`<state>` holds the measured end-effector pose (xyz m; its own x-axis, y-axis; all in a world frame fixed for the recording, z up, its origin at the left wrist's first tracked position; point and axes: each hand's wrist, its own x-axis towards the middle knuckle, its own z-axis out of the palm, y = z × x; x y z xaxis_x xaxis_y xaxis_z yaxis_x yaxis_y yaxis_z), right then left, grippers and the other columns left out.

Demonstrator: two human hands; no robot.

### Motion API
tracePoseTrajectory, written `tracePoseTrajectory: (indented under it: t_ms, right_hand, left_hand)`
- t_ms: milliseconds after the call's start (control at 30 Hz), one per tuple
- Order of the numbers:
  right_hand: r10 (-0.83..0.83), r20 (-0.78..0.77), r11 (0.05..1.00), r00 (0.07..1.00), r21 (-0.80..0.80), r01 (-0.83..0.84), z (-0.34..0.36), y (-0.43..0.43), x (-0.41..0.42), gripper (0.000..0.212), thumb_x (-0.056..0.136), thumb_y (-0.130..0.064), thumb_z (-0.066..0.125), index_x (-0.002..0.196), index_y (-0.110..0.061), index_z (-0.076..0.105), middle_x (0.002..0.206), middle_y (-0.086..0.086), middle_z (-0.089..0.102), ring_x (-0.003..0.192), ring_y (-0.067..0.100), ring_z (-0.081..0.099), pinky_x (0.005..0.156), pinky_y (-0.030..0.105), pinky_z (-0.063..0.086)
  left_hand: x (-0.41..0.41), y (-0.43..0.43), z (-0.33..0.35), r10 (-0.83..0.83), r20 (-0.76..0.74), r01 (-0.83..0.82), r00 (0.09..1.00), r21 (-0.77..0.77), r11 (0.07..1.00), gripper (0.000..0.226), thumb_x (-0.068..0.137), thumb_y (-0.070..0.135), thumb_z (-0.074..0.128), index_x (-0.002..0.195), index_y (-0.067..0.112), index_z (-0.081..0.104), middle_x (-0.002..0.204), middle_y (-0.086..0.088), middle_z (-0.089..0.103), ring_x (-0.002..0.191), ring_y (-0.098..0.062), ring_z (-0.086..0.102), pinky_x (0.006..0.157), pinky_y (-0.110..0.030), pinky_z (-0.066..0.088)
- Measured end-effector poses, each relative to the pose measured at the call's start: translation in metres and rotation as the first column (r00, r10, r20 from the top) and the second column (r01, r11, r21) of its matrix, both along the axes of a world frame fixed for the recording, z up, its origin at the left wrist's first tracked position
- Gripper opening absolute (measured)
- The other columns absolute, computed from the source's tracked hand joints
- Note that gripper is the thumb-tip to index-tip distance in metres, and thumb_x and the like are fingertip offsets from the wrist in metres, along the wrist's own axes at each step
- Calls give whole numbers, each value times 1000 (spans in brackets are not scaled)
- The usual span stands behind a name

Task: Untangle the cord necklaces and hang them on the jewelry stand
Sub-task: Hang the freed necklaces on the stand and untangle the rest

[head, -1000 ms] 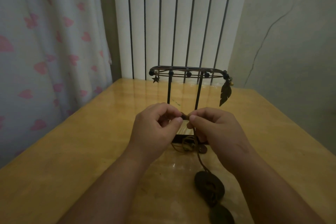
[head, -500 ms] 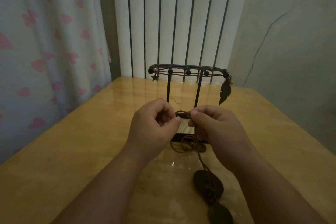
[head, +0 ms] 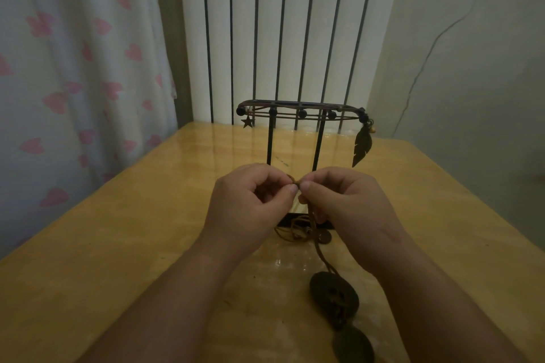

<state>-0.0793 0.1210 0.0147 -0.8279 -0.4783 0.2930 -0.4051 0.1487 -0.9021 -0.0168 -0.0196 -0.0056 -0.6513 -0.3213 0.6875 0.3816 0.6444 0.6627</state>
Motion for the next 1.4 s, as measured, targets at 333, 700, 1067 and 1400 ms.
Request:
tracePoseTrajectory:
  t_ms: [333, 700, 1067, 1400]
  right_hand:
    - [-6, -26, 998, 1000, 55, 8, 0, -1, -1, 14, 91, -26, 59, 81, -26, 69, 72, -7, 67, 59, -3, 57, 58, 17, 46]
    - [42, 61, 999, 997, 18, -43, -1, -3, 2, 18, 92, -28, 58, 83, -18, 70, 64, -8, 62, 54, 2, 52, 52, 17, 46]
    - [24, 132, 1000, 991, -7, -24, 0, -2, 0, 18, 92, -25, 58, 83, -18, 72, 65, -7, 64, 55, 7, 53, 54, 26, 47]
    - [54, 108, 998, 993, 15, -56, -1, -1, -1, 17, 90, -28, 61, 81, -18, 72, 63, -10, 64, 53, -2, 54, 53, 18, 45]
  left_hand:
    - [-1, 3, -1, 28, 48, -26, 998, -45, 999, 14, 85, 12, 69, 83, 26, 68, 72, 10, 61, 69, -4, 58, 58, -12, 47]
    - [-7, 1, -1, -79, 183, 86, 980, -29, 996, 17, 91, 9, 54, 80, 22, 53, 68, 9, 47, 60, -2, 43, 53, -13, 37]
    - [-6, 0, -2, -65, 149, 59, 987, 46, 997, 10, 91, 18, 62, 88, 25, 67, 75, 6, 61, 66, -5, 55, 57, -15, 46]
    - [-6, 2, -1, -96, 199, 102, 975, -17, 995, 16, 90, 16, 52, 79, 27, 53, 66, 9, 48, 58, -1, 44, 51, -13, 37]
